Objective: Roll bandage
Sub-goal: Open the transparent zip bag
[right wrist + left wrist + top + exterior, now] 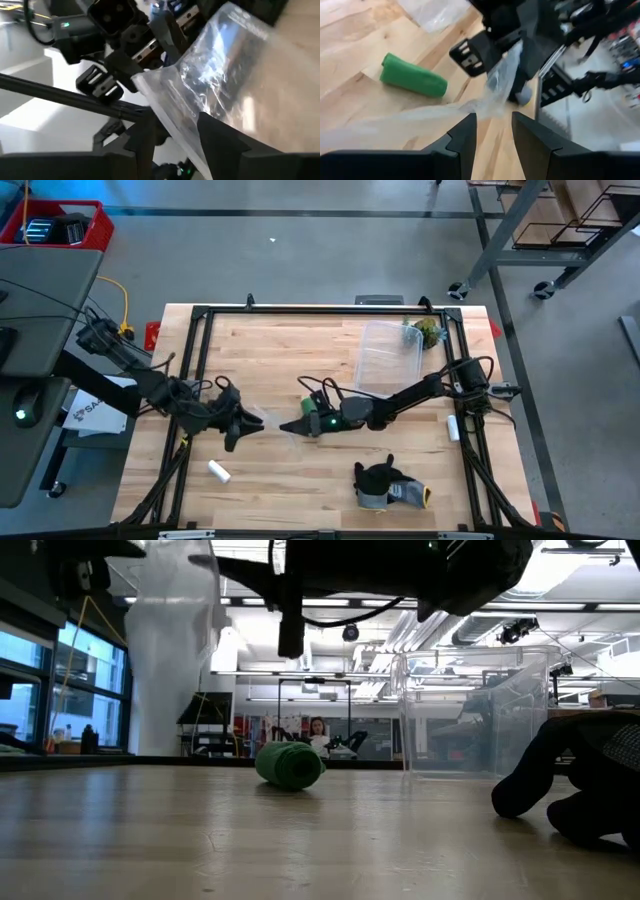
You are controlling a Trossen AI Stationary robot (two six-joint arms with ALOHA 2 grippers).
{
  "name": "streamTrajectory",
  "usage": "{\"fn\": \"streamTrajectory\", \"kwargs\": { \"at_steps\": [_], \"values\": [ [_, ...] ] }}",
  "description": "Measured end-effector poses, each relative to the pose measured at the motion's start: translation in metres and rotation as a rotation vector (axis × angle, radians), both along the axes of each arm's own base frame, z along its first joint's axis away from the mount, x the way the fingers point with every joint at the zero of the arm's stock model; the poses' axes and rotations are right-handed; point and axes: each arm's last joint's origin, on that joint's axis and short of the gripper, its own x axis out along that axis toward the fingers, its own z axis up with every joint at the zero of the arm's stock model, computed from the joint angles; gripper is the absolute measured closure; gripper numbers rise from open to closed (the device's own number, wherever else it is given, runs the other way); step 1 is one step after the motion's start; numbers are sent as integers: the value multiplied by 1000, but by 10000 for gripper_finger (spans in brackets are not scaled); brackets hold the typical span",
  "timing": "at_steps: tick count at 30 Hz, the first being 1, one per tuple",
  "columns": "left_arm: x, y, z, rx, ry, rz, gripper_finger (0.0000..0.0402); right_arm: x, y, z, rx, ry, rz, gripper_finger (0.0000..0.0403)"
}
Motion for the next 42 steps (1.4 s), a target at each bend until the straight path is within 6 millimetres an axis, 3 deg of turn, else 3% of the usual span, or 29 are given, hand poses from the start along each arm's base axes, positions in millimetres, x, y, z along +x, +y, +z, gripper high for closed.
{"fn": "streamTrajectory", "kwargs": {
  "at_steps": [5,12,18,23,28,33,42],
  "values": [
    [10,-12,-23,33,56,-17,282,0,0,-10,58,117,19,292],
    [26,-25,-53,3,17,-17,282,1,-2,-10,93,119,35,355],
    [28,-28,-53,223,14,-131,282,1,-3,-7,181,106,36,398],
    [28,-33,-17,416,7,-319,281,1,-5,-6,205,101,31,356],
    [23,-34,16,560,53,-373,267,2,-9,-8,201,123,19,291],
    [31,-36,0,662,151,-352,248,3,-14,-7,233,119,9,274],
    [59,-53,-49,715,297,-220,233,2,-14,-18,341,242,-41,304]
  ]
}}
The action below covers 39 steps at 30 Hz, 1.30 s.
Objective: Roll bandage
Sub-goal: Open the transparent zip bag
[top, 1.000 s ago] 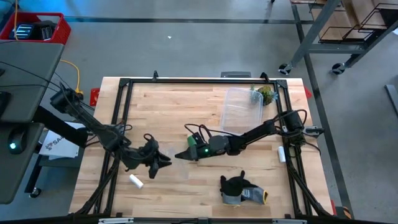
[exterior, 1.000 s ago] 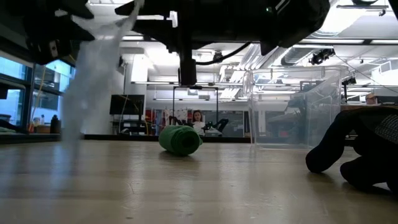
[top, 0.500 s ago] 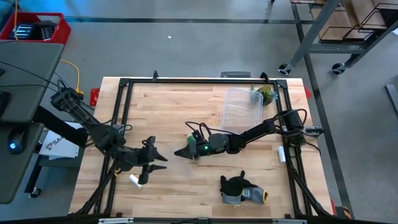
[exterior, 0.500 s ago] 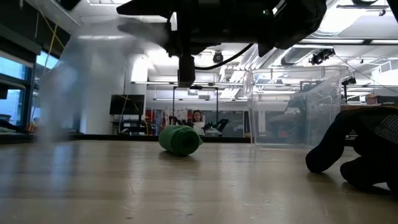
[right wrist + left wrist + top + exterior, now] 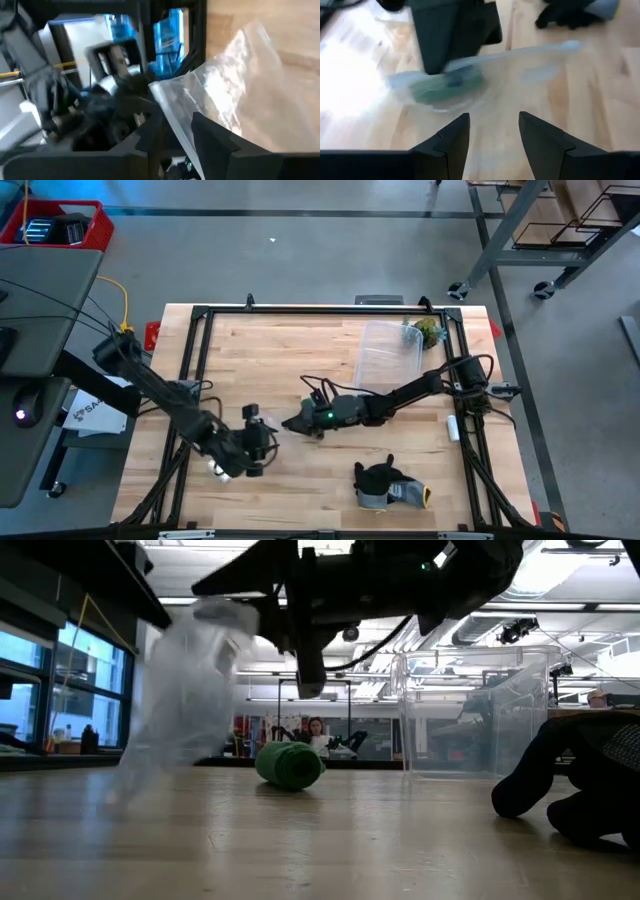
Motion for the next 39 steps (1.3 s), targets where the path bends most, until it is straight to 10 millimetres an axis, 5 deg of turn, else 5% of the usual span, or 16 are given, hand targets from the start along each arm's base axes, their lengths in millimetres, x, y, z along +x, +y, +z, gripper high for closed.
{"fn": "streamTrajectory", "kwargs": {
  "at_steps": [8,18,30,39],
  "values": [
    [14,-13,-51,-16,176,35,233,4,-25,-3,-24,26,-68,302],
    [13,-5,-37,-14,107,86,233,-1,-13,-15,2,162,42,302],
    [44,-2,-77,-2,217,-32,234,-2,-6,-14,65,161,30,302],
    [49,-2,-99,-40,280,12,238,-1,-6,-9,78,111,41,302]
  ]
}}
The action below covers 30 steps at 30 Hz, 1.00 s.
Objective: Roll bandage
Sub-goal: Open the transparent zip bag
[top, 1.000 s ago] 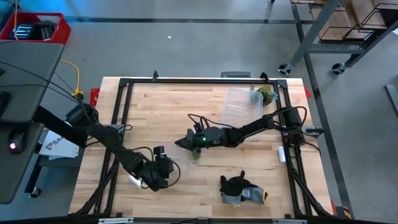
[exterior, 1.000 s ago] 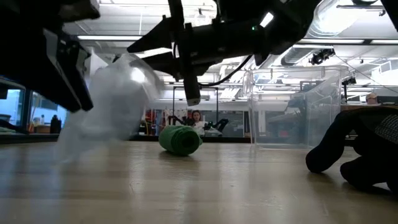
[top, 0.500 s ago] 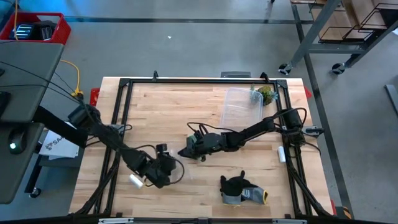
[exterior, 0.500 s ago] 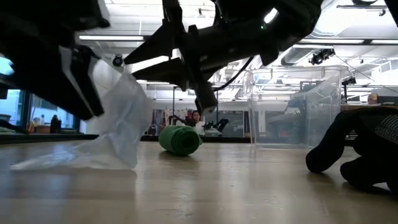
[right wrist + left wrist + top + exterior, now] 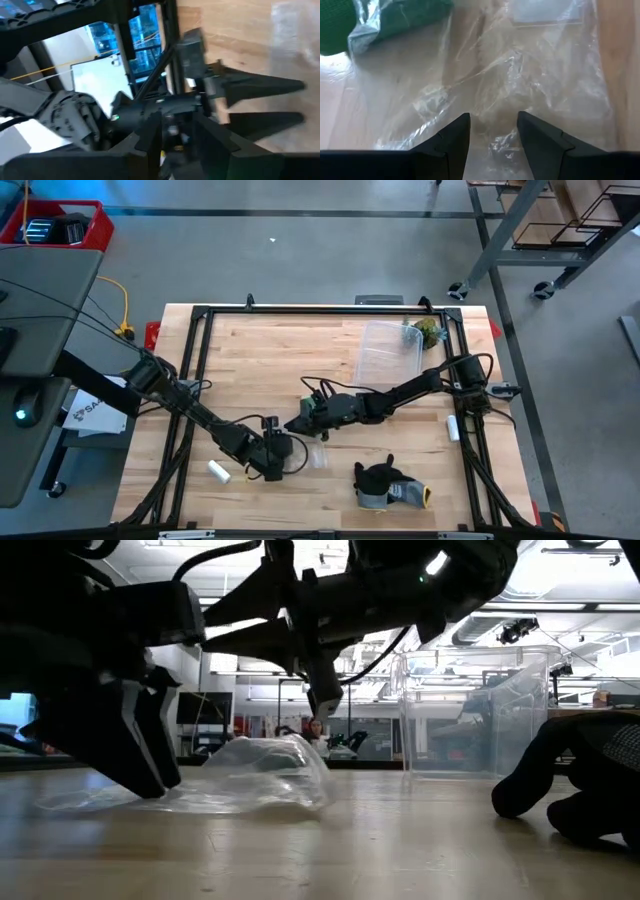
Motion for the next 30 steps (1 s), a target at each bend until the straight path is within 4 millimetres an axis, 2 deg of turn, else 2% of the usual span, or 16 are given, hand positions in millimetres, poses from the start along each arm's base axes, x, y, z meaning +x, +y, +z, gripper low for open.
{"fn": "streamTrajectory", "kwargs": {
  "at_steps": [6,8,13,20,24,30],
  "values": [
    [1,-5,-12,-52,44,-11,253,1,1,6,30,-55,10,302],
    [1,-6,-12,-63,52,-21,280,1,1,6,32,-63,20,302],
    [-3,-9,-9,-85,77,-47,385,0,5,10,1,-89,43,302],
    [-10,-5,0,-83,105,-50,398,-7,3,26,-111,-125,68,302],
    [-23,3,18,-77,160,-50,400,-23,0,48,-242,-138,118,306],
    [-49,18,83,-156,30,-26,401,-70,10,85,-543,-95,237,335]
  ]
}}
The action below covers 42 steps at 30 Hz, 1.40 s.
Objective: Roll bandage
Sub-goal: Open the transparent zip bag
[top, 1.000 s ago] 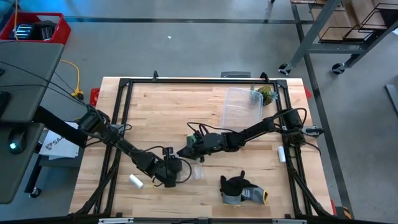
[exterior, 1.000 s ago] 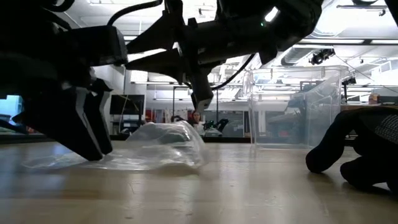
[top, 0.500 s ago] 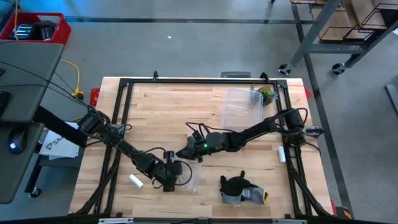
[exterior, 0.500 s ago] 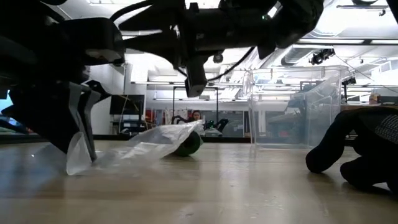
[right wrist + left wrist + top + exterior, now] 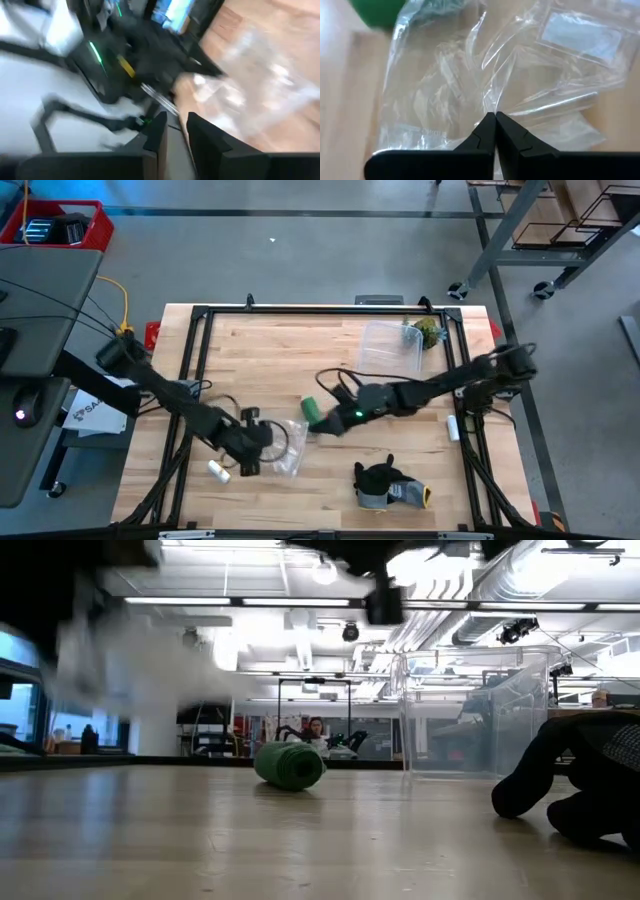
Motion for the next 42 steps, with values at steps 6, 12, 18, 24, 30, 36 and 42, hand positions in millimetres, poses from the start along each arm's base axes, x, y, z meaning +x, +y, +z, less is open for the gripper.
{"fn": "streamTrajectory", "kwargs": {
  "at_steps": [6,12,18,24,30,36,42],
  "values": [
    [-40,32,84,-165,-398,101,401,-33,21,31,-165,-20,-99,342],
    [-86,69,148,-324,-842,210,401,-28,26,53,-305,-251,-335,284],
    [-84,72,166,-402,-978,131,401,21,2,90,-585,-370,-388,215],
    [-63,60,164,-395,-997,98,401,68,-8,122,-756,-304,-364,208],
    [-56,58,167,-353,-1055,125,401,81,11,138,-871,-231,-232,208],
    [-65,63,176,-374,-1114,142,401,69,29,148,-949,-151,-177,208],
    [-76,69,183,-395,-1156,145,401,66,39,152,-971,-162,-216,208]
  ]
}}
